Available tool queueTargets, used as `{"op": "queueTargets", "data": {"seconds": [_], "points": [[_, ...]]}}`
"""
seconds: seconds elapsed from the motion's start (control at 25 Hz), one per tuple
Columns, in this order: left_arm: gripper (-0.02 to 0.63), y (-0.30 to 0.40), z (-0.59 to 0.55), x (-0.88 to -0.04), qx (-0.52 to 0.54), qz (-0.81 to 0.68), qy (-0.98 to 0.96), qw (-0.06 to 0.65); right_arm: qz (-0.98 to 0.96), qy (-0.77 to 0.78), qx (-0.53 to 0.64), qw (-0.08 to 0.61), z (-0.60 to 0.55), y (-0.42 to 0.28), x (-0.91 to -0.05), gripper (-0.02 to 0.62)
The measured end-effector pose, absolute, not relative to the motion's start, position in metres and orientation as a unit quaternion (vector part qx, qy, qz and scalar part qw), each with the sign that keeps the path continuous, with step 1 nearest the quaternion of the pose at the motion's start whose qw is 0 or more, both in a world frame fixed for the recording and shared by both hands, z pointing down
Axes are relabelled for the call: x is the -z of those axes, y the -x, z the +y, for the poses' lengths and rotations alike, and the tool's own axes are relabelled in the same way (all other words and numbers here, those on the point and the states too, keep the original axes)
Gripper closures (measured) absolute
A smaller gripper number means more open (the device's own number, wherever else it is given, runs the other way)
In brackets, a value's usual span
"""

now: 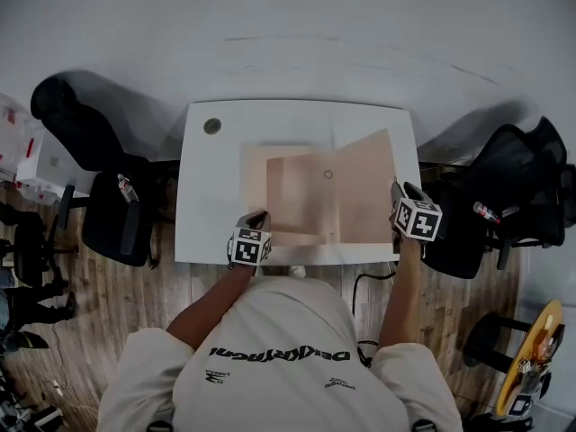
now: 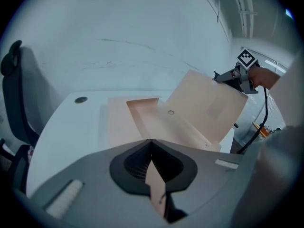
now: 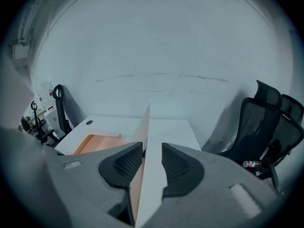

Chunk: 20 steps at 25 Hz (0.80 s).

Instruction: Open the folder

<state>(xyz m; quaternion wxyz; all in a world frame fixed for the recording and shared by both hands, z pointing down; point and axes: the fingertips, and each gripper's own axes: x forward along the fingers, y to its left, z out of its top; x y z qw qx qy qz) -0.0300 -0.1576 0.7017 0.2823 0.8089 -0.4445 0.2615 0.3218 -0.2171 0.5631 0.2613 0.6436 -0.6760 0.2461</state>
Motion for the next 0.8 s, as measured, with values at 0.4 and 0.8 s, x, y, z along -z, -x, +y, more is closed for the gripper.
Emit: {"op": "queueTargets", "data": {"seconds": [0.4,0.8], "points": [[0.607,0.025,-0.157,-0.692,-0.247,-0.441,-0.818,0.274,-0.697,-0.646,-0.208,0.23,-0.213,-0.299,-0.528,0.468],[0.607,0.027,-0.154,-0.686,-0.245,-0.442,-0.823,0.261,-0.721,-0.641,-0.17,0.201,-0.212,-0.261,-0.495,0.471]]}}
